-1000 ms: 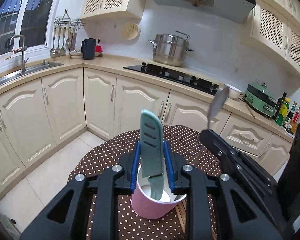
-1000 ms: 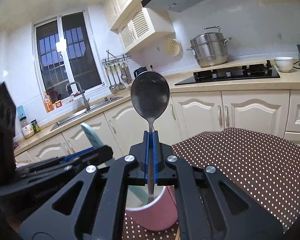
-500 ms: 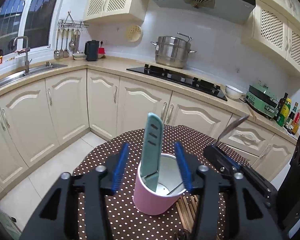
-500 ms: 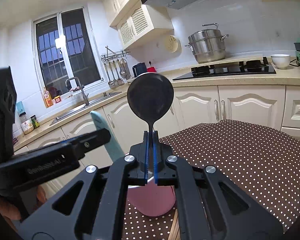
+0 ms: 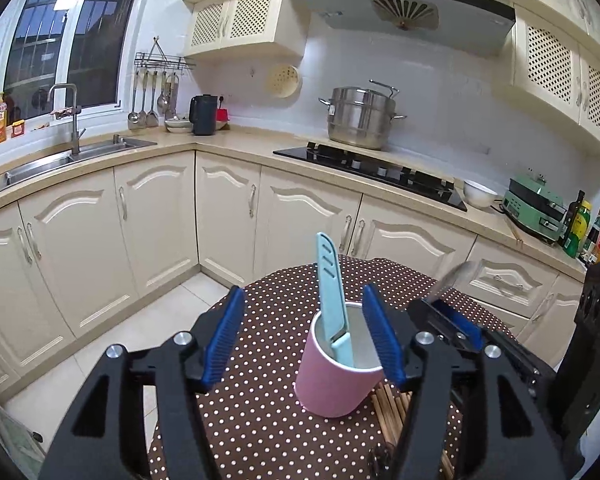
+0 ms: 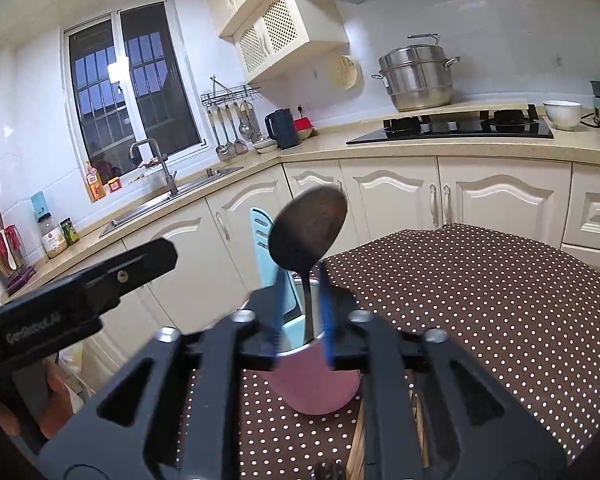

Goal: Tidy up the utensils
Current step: 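Move the left tool to the dark fork and grasp it, then grasp one wooden chopstick with the right tool while the left tool holds the fork, then carry fork and chopstick to the pink holder and lower them in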

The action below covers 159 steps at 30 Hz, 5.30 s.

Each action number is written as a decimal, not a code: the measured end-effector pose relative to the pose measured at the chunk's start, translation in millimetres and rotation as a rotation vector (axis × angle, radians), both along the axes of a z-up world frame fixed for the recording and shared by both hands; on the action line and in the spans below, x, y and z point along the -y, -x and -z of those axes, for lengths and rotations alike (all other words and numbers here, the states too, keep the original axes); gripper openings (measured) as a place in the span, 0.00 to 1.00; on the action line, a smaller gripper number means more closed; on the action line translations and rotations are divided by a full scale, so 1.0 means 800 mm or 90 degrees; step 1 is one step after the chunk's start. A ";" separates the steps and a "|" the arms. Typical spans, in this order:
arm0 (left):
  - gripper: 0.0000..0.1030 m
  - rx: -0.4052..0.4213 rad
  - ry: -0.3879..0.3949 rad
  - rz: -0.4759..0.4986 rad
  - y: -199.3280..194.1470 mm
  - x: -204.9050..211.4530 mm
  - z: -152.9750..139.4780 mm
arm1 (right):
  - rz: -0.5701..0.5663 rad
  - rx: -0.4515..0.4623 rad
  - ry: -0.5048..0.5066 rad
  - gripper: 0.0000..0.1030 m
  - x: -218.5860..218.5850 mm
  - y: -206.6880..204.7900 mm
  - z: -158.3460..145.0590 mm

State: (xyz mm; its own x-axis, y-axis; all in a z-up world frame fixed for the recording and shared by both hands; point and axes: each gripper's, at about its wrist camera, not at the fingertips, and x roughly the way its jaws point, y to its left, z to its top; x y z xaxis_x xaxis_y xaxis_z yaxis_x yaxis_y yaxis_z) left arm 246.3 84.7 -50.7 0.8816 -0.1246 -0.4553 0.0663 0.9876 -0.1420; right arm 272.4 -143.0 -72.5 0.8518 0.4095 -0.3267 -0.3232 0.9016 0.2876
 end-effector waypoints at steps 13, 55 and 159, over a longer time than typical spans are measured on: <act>0.60 -0.079 0.020 0.029 0.043 -0.004 0.012 | 0.040 -0.046 0.029 0.55 0.044 0.037 -0.013; 0.16 -0.394 -0.115 0.104 0.015 0.135 0.184 | 0.037 -0.322 0.123 0.63 0.132 0.088 0.083; 0.11 0.198 0.106 0.089 0.022 0.051 -0.035 | -0.065 0.009 0.062 0.06 0.015 0.030 -0.139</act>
